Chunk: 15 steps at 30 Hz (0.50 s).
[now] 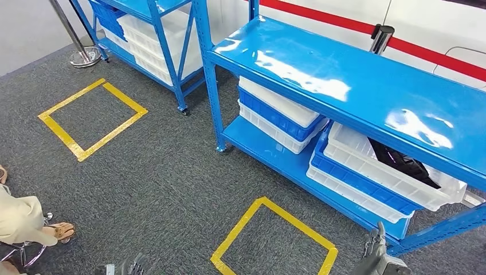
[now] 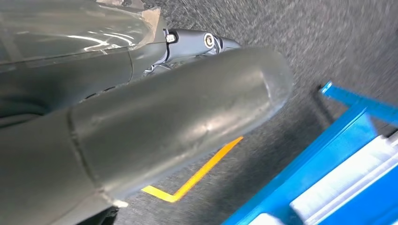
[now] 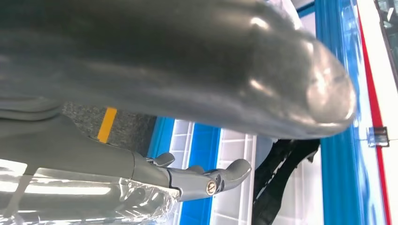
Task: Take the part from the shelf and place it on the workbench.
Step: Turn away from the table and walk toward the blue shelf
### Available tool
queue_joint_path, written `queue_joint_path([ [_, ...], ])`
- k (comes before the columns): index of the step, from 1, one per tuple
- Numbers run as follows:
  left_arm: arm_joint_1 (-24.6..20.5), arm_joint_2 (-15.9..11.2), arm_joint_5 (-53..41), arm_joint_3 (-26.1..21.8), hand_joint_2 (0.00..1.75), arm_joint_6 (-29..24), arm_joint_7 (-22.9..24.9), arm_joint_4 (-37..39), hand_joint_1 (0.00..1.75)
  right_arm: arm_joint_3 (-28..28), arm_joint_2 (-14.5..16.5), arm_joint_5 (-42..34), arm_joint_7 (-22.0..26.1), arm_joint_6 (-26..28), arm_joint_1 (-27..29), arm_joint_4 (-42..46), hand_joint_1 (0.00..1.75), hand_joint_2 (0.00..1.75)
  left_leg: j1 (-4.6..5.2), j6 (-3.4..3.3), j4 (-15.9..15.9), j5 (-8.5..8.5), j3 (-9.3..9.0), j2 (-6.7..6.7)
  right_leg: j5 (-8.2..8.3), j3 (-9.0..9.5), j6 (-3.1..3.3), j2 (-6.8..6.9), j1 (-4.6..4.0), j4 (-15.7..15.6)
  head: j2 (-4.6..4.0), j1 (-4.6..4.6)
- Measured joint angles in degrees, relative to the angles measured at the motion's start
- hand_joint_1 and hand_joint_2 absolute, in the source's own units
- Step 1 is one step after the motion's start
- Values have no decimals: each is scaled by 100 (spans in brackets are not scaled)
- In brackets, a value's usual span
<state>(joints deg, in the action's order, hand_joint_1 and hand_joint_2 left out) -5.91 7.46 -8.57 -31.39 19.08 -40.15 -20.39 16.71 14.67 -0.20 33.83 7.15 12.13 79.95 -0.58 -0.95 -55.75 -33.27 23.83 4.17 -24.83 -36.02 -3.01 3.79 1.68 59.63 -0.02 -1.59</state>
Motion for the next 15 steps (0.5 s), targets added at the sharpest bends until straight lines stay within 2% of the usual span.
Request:
queue_joint_path([
  [2, -2, -7, 2, 0, 0, -1, 0, -2, 0, -1, -1, -2, -2, -3, -11, -4, 0, 0, -8, 40, 17, -55, -46, 80, -52, 1, 136, -117, -33, 12, 0, 41],
  [4, -9, -4, 1, 2, 0, -1, 0, -5, 0, -1, -2, -3, -2, -3, -18, -3, 0, 0, -53, 77, -110, -178, -22, -48, -82, 17, 221, -246, -44, 6, 0, 79],
  [5, -11, -2, -2, 4, 0, 0, 0, -7, 0, -1, -1, -4, -2, -4, -31, -3, 0, 0, -69, 88, -347, -310, 94, -168, -89, 30, 260, -309, -45, 2, 0, 94],
  [6, -9, -2, -8, 4, 0, 0, 0, -7, 0, -2, 1, -5, -2, -4, -42, -3, 0, 0, -72, 89, -697, -472, 286, -295, -98, 39, 292, -369, -57, 0, 0, 110],
  [8, 7, -2, -22, 4, 0, -5, 0, -5, 0, -3, 4, -7, -2, -2, -52, -4, 0, 0, -63, 65, -1511, -734, 809, -384, -112, 53, 335, -505, -99, 1, 0, 120],
  [9, 13, -3, -32, 4, 0, -9, 0, -4, 0, -1, 5, -9, -2, 2, -45, -4, 0, 0, -58, 40, -1743, -722, 1013, -398, -119, 67, 347, -581, -121, 2, 0, 121],
  [10, 15, -3, -38, 5, 0, -15, 0, -2, 0, 3, 5, -11, -2, 4, -36, -4, 0, 0, -50, 2, -1767, -578, 1126, -415, -125, 88, 354, -662, -141, 2, 0, 120],
  [11, 13, -3, -43, 5, 0, -21, 0, -1, 0, 5, 6, -13, -2, 7, -30, -4, 0, 0, -36, -44, -1563, -327, 1124, -450, -130, 114, 361, -742, -154, 2, 0, 120],
  [12, 9, -3, -47, 6, 0, -27, 0, -1, 0, 7, 8, -14, -2, 8, -26, -3, 0, 0, -16, -96, -1202, -25, 1040, -536, -133, 137, 365, -821, -159, 0, 0, 120],
  [13, 4, -7, -49, 7, 0, -33, 0, -1, 0, 6, 10, -15, -2, 8, -27, -3, 0, 0, 1, -142, -854, 199, 937, -666, -135, 153, 365, -892, -164, -3, 0, 114],
  [14, 0, -11, -50, 8, 0, -37, 0, -1, 0, 5, 14, -15, -2, 8, -28, -2, 0, 0, 23, -175, -583, 341, 852, -773, -132, 155, 359, -958, -159, -6, 0, 114],
  [15, -3, -15, -52, 9, 0, -38, 0, -1, 0, 4, 19, -18, -2, 8, -25, -2, 0, 0, 44, -197, -429, 396, 803, -850, -124, 145, 345, -1019, -150, -10, 0, 118],
])
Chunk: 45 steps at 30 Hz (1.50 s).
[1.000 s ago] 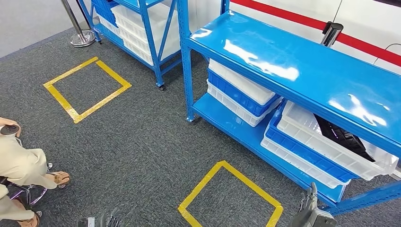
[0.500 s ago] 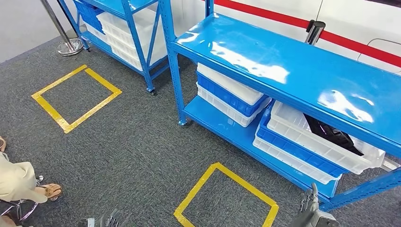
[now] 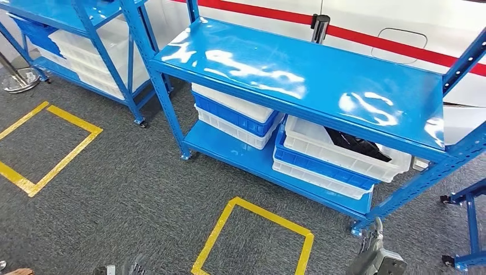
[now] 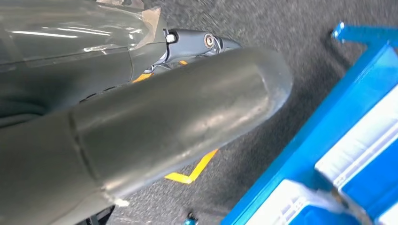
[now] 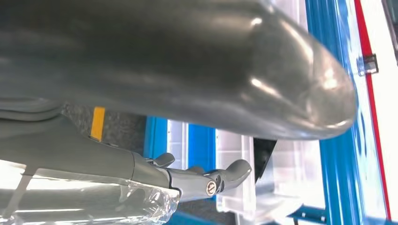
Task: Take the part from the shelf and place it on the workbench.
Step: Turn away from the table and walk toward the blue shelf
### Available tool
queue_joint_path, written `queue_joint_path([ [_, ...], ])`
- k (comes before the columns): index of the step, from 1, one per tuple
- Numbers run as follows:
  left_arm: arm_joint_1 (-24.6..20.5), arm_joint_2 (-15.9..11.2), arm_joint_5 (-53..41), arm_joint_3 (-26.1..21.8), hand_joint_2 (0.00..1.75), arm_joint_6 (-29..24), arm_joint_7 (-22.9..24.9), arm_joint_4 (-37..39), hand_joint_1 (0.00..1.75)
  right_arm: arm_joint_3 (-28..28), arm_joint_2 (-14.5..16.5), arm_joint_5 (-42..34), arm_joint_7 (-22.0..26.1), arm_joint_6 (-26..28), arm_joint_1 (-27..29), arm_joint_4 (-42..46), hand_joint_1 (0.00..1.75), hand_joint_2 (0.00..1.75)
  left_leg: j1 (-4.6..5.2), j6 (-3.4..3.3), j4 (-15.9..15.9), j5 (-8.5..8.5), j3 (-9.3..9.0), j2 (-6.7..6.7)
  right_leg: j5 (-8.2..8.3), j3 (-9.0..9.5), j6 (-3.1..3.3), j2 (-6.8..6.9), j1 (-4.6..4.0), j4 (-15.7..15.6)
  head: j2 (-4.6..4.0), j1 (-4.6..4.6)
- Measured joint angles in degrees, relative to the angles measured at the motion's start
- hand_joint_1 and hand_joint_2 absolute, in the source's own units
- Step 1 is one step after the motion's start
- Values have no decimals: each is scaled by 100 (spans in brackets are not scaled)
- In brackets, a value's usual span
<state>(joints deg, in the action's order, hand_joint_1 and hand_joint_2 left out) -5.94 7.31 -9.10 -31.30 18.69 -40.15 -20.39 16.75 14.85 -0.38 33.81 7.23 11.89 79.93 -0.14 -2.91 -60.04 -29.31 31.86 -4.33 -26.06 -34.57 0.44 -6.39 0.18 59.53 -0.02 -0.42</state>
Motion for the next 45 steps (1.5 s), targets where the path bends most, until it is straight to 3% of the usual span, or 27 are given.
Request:
queue_joint_path([
  [2, -14, -3, -4, 2, 0, -4, 0, 0, 0, 0, 8, -4, 0, 0, 23, 2, 0, 0, 36, -24, 76, 10, -30, 48, 30, -30, -54, -117, 21, -29, 0, 18],
  [3, -24, 0, -6, 6, 0, -5, 0, 0, 0, 1, 9, -7, 1, 0, 38, 6, 0, 0, 28, -35, 131, 46, -59, 112, 38, -45, -76, -104, 20, -21, 0, 21],
  [5, -34, 6, -5, 26, 0, -6, 0, 0, 0, 5, 6, -9, 2, 1, 42, 14, 0, 0, 6, -61, 267, 124, -129, 248, -65, -163, -87, 154, -5, 179, 0, 4],
  [7, -22, 7, -2, 43, 0, -5, 1, 1, 0, 5, 2, -13, 0, 2, 24, 17, 0, 0, 5, -76, 326, 152, -158, 402, -353, -460, -64, 466, -5, 789, 0, -21],
  [9, -12, 6, 1, 47, 0, -5, 2, 2, 0, 5, 1, -17, -5, 2, 29, 15, 0, 0, 9, -78, 324, 146, -148, 572, -564, -743, -96, 548, 33, 1378, 0, -34],
  [10, -11, 6, 1, 49, 0, -5, 2, 2, 0, 7, -1, -20, -8, 2, 38, 14, 0, 0, 5, -71, 322, 140, -145, 653, -556, -758, -145, 571, 61, 1426, 0, -34],
  [12, -10, 6, 1, 50, 0, -5, 2, 2, 0, 10, -9, -23, -11, 2, 43, 14, 0, 0, -10, -36, 317, 118, -162, 804, -337, -448, -271, 687, 110, 894, 0, -38],
  [14, -9, 5, 1, 51, 0, -5, 2, 2, 0, 9, -15, -23, -12, 1, 23, 15, 0, 0, 11, 39, 295, 64, -191, 939, -134, -19, -321, 948, 113, 155, 0, -46],
  [16, -18, 4, 0, 52, 0, -5, 2, 2, 0, 7, -15, -24, -13, 0, 5, 15, 0, 0, 34, 114, 277, 16, -227, 1067, -77, 146, -270, 1040, 88, -132, 0, -25],
  [18, -46, 8, -2, 66, 0, -5, 2, 2, 0, 11, -18, -26, -13, 1, 14, 15, 0, 0, 2, 174, 270, -14, -263, 1170, -53, 142, -198, 895, 96, -146, 0, 2],
  [20, -77, 11, -9, 89, 0, -5, 1, 1, 0, 19, -16, -28, -11, 1, 22, 16, 0, 0, -50, 240, 59, -185, -200, 957, -29, 147, -127, 761, 135, -165, 0, 14],
  [22, -84, 13, -24, 103, 0, -6, 1, 5, 0, 21, -5, -30, -10, 1, 16, 17, 0, 0, -84, 284, -590, -562, 85, 587, -15, 150, -74, 631, 150, -171, 0, 31],
  [24, -70, 15, -40, 109, 0, -8, 2, 13, 0, 21, 4, -33, -11, 0, 18, 16, 0, 0, -97, 301, -1287, -829, 440, 452, -12, 149, -54, 485, 137, -169, 0, 34],
  [25, -66, 15, -45, 111, 0, -9, 2, 15, 0, 25, 7, -36, -11, 0, 22, 15, 0, 0, -101, 302, -1402, -801, 520, 439, -11, 154, -55, 404, 133, -168, 0, 33],
  [26, -66, 14, -49, 111, 0, -9, 2, 17, 0, 29, 7, -40, -11, 0, 26, 15, 0, 0, -105, 296, -1295, -659, 494, 426, -10, 163, -56, 324, 133, -167, 0, 34],
  [27, -70, 14, -51, 112, 0, -9, 2, 17, 0, 33, 7, -43, -11, 0, 27, 15, 0, 0, -112, 287, -989, -438, 369, 386, -9, 175, -59, 243, 138, -166, 0, 34],
  [29, -79, 11, -52, 112, 0, -9, 2, 18, 0, 36, 8, -51, -11, 0, 21, 15, 0, 0, -141, 272, -229, -57, 47, 117, -3, 180, -83, 100, 128, -156, 0, 34],
  [31, -82, 10, -54, 114, 0, -11, 2, 19, 0, 34, 9, -59, -10, -1, 17, 15, 0, 0, -138, 255, 137, 49, -98, -67, 25, 135, -149, -21, 110, -164, 0, 30],
  [33, -91, 13, -56, 116, 0, -13, 2, 19, 0, 35, 10, -63, -9, -2, 34, 15, 0, 0, -98, 189, 187, 68, -105, 34, 75, 72, -244, -147, 115, -206, 0, 27],
  [34, -100, 15, -56, 119, 0, -12, 1, 18, 0, 37, 9, -63, -9, -1, 45, 14, 0, 0, -89, 137, 223, 100, -110, 104, 72, 32, -274, -112, 114, -183, 0, 26],
  [36, -111, 15, -56, 122, 0, -13, 1, 17, 0, 37, 9, -62, -8, -1, 45, 13, 0, 0, -79, 33, 291, 156, -115, 250, -114, -165, -259, 176, 79, 147, 0, -3],
  [38, -105, 7, -57, 122, 0, -15, 1, 21, 0, 37, 8, -52, -2, 4, 32, 7, 0, 0, -41, -24, 303, 163, -104, 390, -473, -496, -192, 485, 61, 876, 0, -30],
  [40, -100, 4, -58, 122, 0, -17, 2, 33, 0, 40, 5, -41, 4, 17, 40, -7, 0, 0, -7, -36, 301, 160, -95, 502, -653, -675, -202, 553, 65, 1368, 0, -33],
  [41, -100, 4, -58, 122, 0, -17, 2, 39, 0, 42, 4, -39, 4, 24, 49, -14, 0, 0, 0, -37, 299, 160, -93, 537, -617, -601, -236, 563, 67, 1314, 0, -37],
  [42, -102, 4, -58, 122, 0, -18, 2, 44, 0, 43, 3, -38, 4, 30, 56, -20, 0, 0, 3, -35, 297, 159, -98, 561, -509, -407, -278, 574, 69, 1030, 0, -39],
  [43, -104, 4, -58, 122, 0, -17, 2, 47, 0, 44, 3, -34, 5, 33, 58, -22, 0, 0, 5, -29, 293, 156, -105, 578, -375, -138, -311, 596, 71, 593, 0, -42],
  [45, -110, 4, -52, 122, 0, -15, 2, 48, 0, 45, 5, -27, 8, 38, 57, -21, 0, 0, 24, 4, 284, 144, -116, 597, -188, 264, -304, 635, 53, -96, 0, -38],
])
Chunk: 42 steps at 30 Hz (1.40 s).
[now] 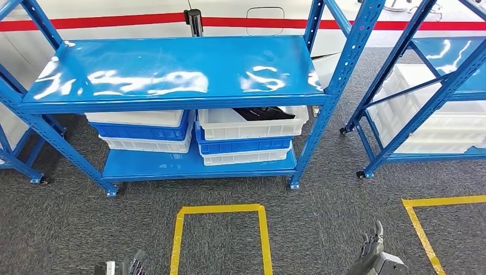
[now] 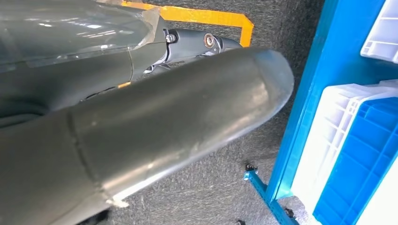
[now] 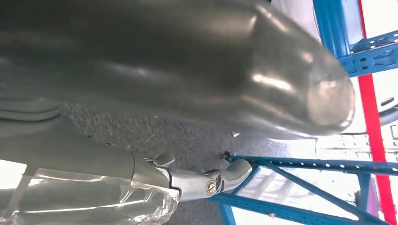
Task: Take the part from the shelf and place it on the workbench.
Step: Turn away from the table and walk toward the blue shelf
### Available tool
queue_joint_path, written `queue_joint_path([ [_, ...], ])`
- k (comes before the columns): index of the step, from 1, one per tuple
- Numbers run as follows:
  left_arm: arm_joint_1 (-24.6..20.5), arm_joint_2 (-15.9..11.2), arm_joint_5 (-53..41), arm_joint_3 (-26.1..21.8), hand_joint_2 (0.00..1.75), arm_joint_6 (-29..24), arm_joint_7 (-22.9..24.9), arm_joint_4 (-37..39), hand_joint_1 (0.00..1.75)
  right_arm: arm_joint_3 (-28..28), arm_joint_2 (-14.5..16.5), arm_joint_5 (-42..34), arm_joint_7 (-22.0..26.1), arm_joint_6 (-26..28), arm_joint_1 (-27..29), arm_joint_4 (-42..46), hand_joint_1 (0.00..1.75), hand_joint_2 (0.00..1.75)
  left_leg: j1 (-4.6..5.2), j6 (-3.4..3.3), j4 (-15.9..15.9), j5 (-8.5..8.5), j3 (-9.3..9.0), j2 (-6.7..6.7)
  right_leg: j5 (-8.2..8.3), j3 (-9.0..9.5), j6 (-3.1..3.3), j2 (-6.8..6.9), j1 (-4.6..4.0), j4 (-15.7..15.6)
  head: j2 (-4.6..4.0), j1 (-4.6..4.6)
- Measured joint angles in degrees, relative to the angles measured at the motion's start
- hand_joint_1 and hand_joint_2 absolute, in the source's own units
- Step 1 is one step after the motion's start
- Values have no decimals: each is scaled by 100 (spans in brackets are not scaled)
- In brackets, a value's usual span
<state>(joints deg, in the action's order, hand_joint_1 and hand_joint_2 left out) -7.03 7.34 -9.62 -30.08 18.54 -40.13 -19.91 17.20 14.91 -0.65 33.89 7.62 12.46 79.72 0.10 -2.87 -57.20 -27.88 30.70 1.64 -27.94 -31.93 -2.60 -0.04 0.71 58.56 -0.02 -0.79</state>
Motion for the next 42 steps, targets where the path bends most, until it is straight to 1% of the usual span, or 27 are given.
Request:
queue_joint_path([
  [1, -2, 0, 7, 0, 0, 2, -1, 0, 0, 0, 1, 6, 2, 1, -1, 2, 0, 0, 9, 17, -9, -11, 2, 3, 35, 87, 27, 11, -6, -157, 0, 3],
  [2, -2, 0, 16, 0, 0, 3, -1, 0, 0, 0, 2, 13, 4, 1, -2, 3, 0, 0, 13, 28, -15, -15, 6, 0, 43, 97, 53, 8, -13, -175, 0, 9],
  [3, -1, 0, 28, 0, 0, 4, -2, 0, 0, 0, 3, 22, 6, 1, -4, 4, 0, 0, 4, 32, -20, -15, 11, -4, 52, 106, 66, 4, -14, -184, 0, 12],
  [5, 1, 1, 50, 0, 0, 3, -2, 0, 0, -2, 2, 43, 5, -1, -15, 3, 0, 0, -16, 35, -17, -8, 13, -15, 53, 108, 70, 4, -22, -184, 0, 15],
  [10, 2, 2, 63, 1, 0, -21, -1, 2, 0, -7, 2, 74, -1, -1, -66, -11, 0, 0, -38, 68, 13, 12, -1, -20, 52, 107, 77, 4, -45, -183, 0, 20],
  [14, -2, 5, 31, 3, 0, -64, 5, 17, 0, -8, -12, 128, -31, 22, -106, -76, 0, 0, -50, 94, 19, 22, -1, -20, 53, 105, 115, 5, -60, -182, 0, 18],
  [17, -30, 19, -65, 15, 0, -192, 97, 51, 0, -24, -42, 410, -199, 208, -163, -269, 0, 0, -51, 102, 19, 24, -1, -20, 57, 105, 124, 5, -63, -182, 0, 17],
  [19, -75, 34, -117, 37, 0, -399, 258, 105, 0, -103, -126, 809, -356, 448, -324, -795, 0, 0, -50, 113, 20, 26, 1, -16, 63, 103, 135, 3, -66, -182, 0, 16],
  [21, -135, 56, -136, 80, 0, -590, 424, 187, 0, -232, -283, 1117, -374, 678, -657, -1847, 0, 0, -45, 121, 19, 28, -1, -9, 71, 99, 146, -1, -68, -182, 0, 16],
  [23, -172, 82, -136, 111, 0, -657, 495, 248, 0, -313, -400, 1187, -248, 788, -933, -2855, 0, 0, -31, 121, 18, 29, 0, -14, 76, 97, 153, 6, -61, -182, 0, 16],
  [25, -179, 98, -135, 119, 87, -670, 521, 288, 0, -344, -452, 1190, -171, 810, -1089, -3493, 0, 0, -23, 121, 17, 31, 7, -22, 77, 96, 152, 15, -53, -182, 0, 16],
  [27, -181, 105, -136, 124, 175, -708, 542, 327, 0, -377, -511, 1242, -263, 833, -1255, -4019, 0, 87, -19, 121, 17, 31, 8, -21, 78, 94, 150, 14, -51, -182, 0, 16],
  [29, -183, 108, -133, 137, 175, -795, 584, 363, 0, -435, -579, 1352, -521, 929, -1433, -4543, 0, 175, -16, 121, 16, 31, 6, -20, 79, 94, 150, 12, -48, -182, 0, 15],
  [32, -175, 114, -101, 151, 175, -980, 759, 445, 0, -540, -666, 1437, -1160, 1076, -1656, -5351, 0, 175, -12, 120, 14, 31, 7, -22, 78, 93, 149, 13, -40, -182, 0, 16],
  [34, -164, 117, -66, 150, 175, -1103, 914, 495, 0, -569, -714, 1373, -1492, 1092, -1700, -5752, 0, 175, -11, 120, 14, 30, 11, -25, 78, 92, 149, 15, -37, -182, 0, 17],
  [37, -158, 116, -20, 149, 175, -1207, 1057, 540, 0, -569, -788, 1275, -1652, 1092, -1691, -6148, 0, 175, -11, 120, 14, 30, 16, -26, 78, 90, 149, 14, -35, -182, 0, 17],
  [42, -158, 115, -9, 149, 175, -1250, 1108, 579, 0, -568, -840, 1250, -1688, 1092, -1702, -6462, 0, 175, -11, 119, 14, 29, 14, -24, 78, 91, 149, 13, -35, -182, 0, 17],
])
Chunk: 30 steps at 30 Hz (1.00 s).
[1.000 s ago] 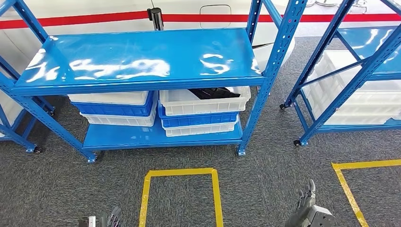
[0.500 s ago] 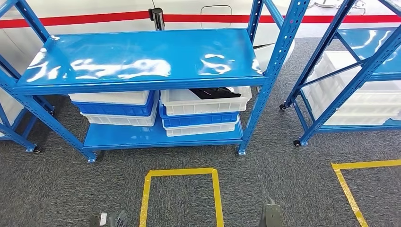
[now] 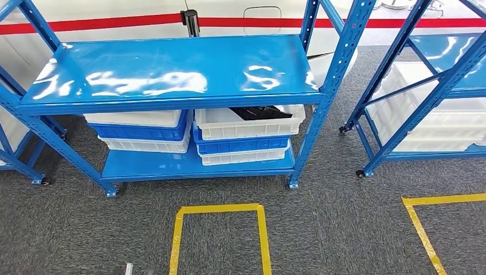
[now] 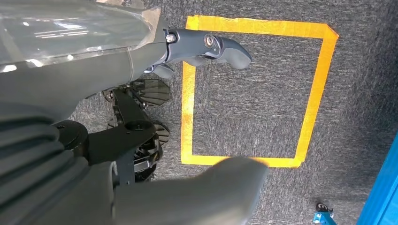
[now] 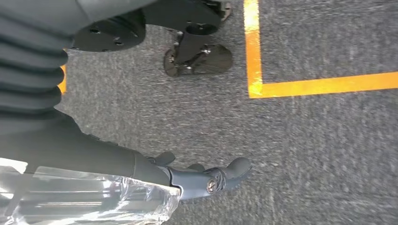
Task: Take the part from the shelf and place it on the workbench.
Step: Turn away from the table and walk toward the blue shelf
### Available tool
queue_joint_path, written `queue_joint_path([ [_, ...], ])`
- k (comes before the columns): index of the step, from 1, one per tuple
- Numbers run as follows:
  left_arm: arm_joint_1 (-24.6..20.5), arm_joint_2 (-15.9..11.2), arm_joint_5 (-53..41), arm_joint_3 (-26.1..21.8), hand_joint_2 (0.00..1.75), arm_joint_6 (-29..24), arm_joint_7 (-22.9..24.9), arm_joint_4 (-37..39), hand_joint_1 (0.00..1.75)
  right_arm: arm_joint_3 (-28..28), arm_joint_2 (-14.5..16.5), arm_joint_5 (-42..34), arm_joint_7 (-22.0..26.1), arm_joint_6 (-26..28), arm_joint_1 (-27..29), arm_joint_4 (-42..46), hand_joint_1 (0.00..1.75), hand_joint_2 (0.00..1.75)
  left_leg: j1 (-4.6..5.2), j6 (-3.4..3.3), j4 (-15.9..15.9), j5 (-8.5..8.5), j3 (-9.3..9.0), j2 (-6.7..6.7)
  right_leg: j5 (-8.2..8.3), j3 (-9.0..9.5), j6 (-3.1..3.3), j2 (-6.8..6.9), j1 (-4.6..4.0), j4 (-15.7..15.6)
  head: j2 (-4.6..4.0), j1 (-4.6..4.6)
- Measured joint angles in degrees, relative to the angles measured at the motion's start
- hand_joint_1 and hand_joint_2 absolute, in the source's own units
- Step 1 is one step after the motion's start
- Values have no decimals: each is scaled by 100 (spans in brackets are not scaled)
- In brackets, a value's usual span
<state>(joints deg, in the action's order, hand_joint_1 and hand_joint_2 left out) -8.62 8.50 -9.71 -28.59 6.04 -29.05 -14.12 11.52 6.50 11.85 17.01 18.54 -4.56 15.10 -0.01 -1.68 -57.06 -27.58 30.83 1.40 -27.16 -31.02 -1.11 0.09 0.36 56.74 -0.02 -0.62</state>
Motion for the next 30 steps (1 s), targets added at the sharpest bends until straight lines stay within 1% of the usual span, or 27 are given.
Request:
queue_joint_path([
  [10, 0, -2, 3, 0, 175, -14, 21, 13, 0, 0, -42, -5, -50, 2, -22, -180, 0, 175, 0, 1, 0, 2, -2, -1, 1, 2, 0, 0, 0, 0, 0, -1],
  [17, 62, -70, 138, -70, 175, -390, 490, 68, 0, 73, -54, -183, -352, 31, 61, -283, 0, 175, 0, 1, 0, 0, 1, 0, 0, 0, 0, 0, 0, 0, 0, -1],
  [21, 168, -135, 185, -149, 175, -451, 627, 106, 0, 143, -82, -247, -356, 109, 109, -317, 0, 175, 0, 0, 0, -1, 1, 1, -1, -3, 1, -1, -1, 0, 0, 0],
  [23, 216, -160, 173, -163, 175, -459, 690, 118, 0, 156, -101, -333, -251, 149, 117, -321, 0, 175, 0, 0, 1, -1, 1, 1, -1, -2, 1, 0, -1, 0, 0, -1],
  [26, 363, -226, 144, -4, 175, -489, 876, 97, 0, 129, -148, -528, -86, 138, 199, -293, 0, 175, 1, 0, 1, -2, -3, 1, -2, 4, 2, -1, -1, 0, 0, -1],
  [30, 611, -324, 245, 388, 175, -517, 1206, -1, 0, 20, -237, -667, -268, -144, 391, -191, 0, 175, 1, 0, 1, -2, -1, 0, -2, 1, 2, 0, -1, 0, 0, -2],
])
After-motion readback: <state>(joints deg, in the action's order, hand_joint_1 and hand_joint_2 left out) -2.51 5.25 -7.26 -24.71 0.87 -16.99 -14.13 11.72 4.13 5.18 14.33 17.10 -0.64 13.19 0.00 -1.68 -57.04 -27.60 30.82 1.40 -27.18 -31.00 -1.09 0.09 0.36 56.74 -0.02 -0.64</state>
